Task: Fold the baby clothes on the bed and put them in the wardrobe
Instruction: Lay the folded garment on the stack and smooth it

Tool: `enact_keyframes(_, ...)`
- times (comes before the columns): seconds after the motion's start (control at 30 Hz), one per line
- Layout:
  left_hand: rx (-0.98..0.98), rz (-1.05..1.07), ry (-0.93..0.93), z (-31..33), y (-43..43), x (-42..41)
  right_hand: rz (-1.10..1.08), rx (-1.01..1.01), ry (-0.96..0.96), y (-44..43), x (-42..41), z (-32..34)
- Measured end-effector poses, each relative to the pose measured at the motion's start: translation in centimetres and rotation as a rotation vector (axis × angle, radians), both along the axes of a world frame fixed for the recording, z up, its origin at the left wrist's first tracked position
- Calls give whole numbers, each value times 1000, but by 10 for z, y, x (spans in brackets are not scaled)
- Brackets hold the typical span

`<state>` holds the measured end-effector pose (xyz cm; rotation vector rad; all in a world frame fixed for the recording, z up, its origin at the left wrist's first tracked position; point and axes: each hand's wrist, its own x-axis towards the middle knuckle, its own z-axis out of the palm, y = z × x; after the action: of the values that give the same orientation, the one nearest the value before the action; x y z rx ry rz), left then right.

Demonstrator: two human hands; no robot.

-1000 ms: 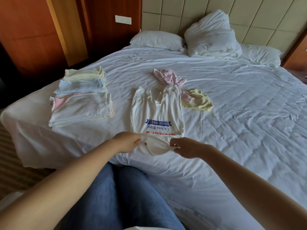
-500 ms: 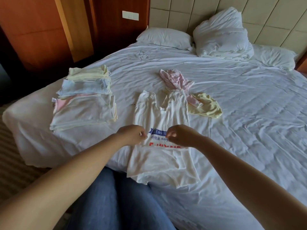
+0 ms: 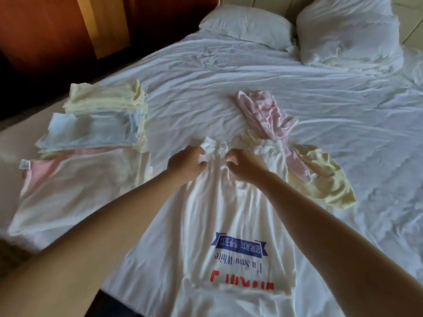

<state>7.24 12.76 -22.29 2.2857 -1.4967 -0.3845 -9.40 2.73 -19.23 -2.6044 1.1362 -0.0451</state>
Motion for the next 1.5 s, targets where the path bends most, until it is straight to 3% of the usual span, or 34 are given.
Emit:
enact_keyframes(0.3, 10, 185, 64, -47, -77, 41, -96, 2, 54, -75, 67, -49)
enact_keyframes(0.4, 3, 177, 2, -57, -83, 44, -116, 55, 8, -81, 77, -58)
enact_keyframes(0.5, -45, 207, 62, -59, -81, 44, -136, 82, -70, -81, 79, -58)
enact_keyframes(0.63, -205, 245, 294, -38, -66, 45, -143, 47, -274, -66, 69, -34)
enact_keyframes(0.87, -395, 156, 389, 28, -5, 25, -41, 12, -447, -15, 31, 29)
enact_keyframes(1.1, -314, 56, 288, 52, 76, -17, -13, 50, -451, 60, -27, 47)
enact_keyframes(1.23, -236, -55, 208, 39, 117, -34, 31, 36, -342, 100, -55, 27)
enact_keyframes(1.5, -106, -236, -171, -8, 154, -56, 119, 55, -100, 152, -88, -29)
